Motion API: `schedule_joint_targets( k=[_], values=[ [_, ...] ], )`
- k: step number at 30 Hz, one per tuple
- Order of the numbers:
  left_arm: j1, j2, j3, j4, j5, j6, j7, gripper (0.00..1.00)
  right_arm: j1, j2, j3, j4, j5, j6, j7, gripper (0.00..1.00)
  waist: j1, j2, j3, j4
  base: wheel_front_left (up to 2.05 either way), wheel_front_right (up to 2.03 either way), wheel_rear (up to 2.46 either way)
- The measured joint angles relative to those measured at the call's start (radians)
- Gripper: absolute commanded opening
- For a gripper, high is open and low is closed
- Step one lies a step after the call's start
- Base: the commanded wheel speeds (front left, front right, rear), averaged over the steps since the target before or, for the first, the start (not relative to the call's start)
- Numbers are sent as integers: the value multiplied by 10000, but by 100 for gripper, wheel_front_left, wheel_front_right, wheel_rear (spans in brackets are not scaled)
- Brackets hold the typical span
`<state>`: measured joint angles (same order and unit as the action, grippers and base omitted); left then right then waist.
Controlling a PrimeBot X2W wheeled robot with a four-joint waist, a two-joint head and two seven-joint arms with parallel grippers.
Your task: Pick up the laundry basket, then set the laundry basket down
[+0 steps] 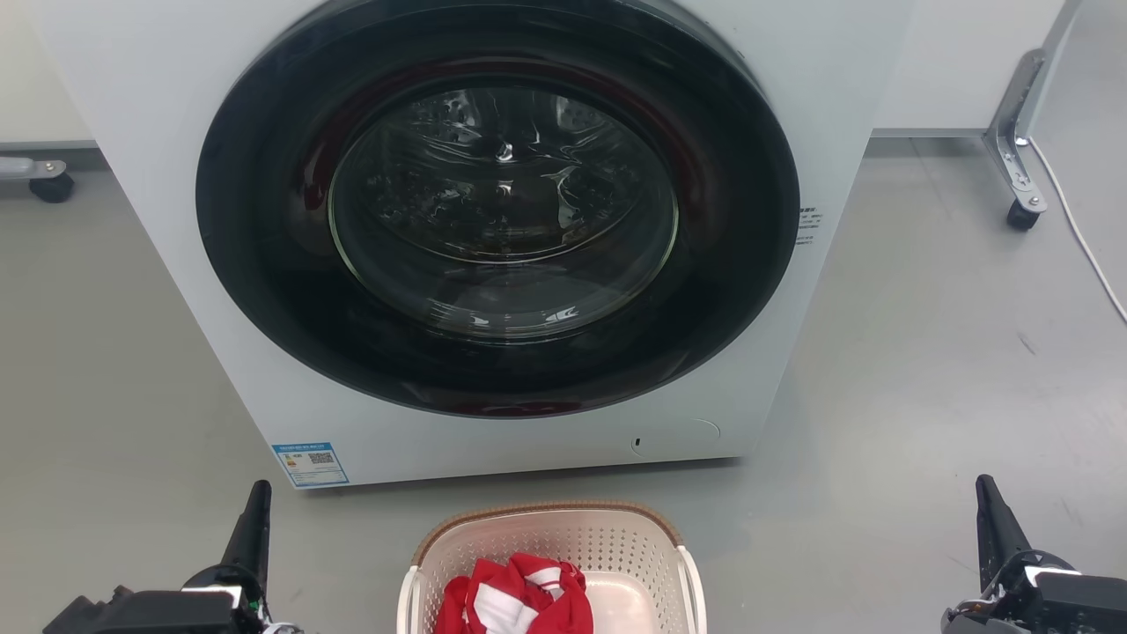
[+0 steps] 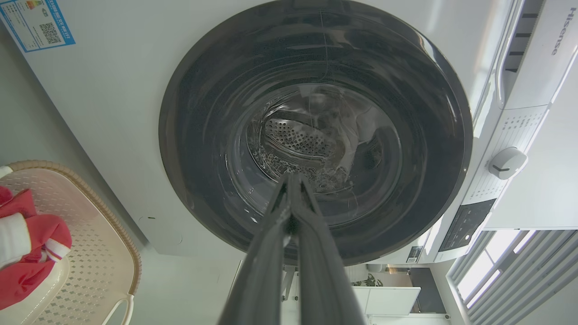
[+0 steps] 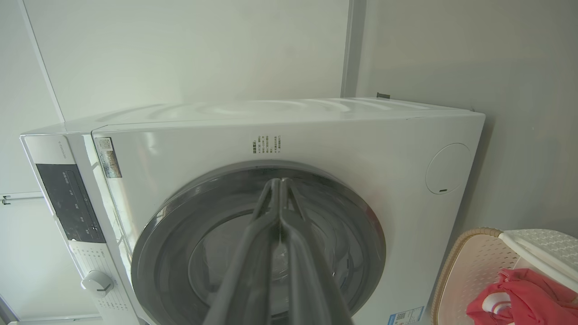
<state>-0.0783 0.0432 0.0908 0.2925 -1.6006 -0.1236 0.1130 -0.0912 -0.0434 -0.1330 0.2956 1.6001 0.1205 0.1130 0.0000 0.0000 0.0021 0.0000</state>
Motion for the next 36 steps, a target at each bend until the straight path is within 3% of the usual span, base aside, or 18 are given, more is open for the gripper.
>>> schedule_joint_targets(
  k=[19,20,36],
  values=[
    [0,0,0,0,0,0,0,0,0,0,0,0,0,0,0,0,0,0,0,0,0,0,0],
    [16,-4,-8,36,0,2,0,100,11,4,6,42,-2,-2,0,100,0,0,0,0,0,0,0],
    [220,-54,-199,251,142,12,-284,100,185,100,221,282,-385,-48,-263,100,0,0,14,-1,0,0,0]
  ],
)
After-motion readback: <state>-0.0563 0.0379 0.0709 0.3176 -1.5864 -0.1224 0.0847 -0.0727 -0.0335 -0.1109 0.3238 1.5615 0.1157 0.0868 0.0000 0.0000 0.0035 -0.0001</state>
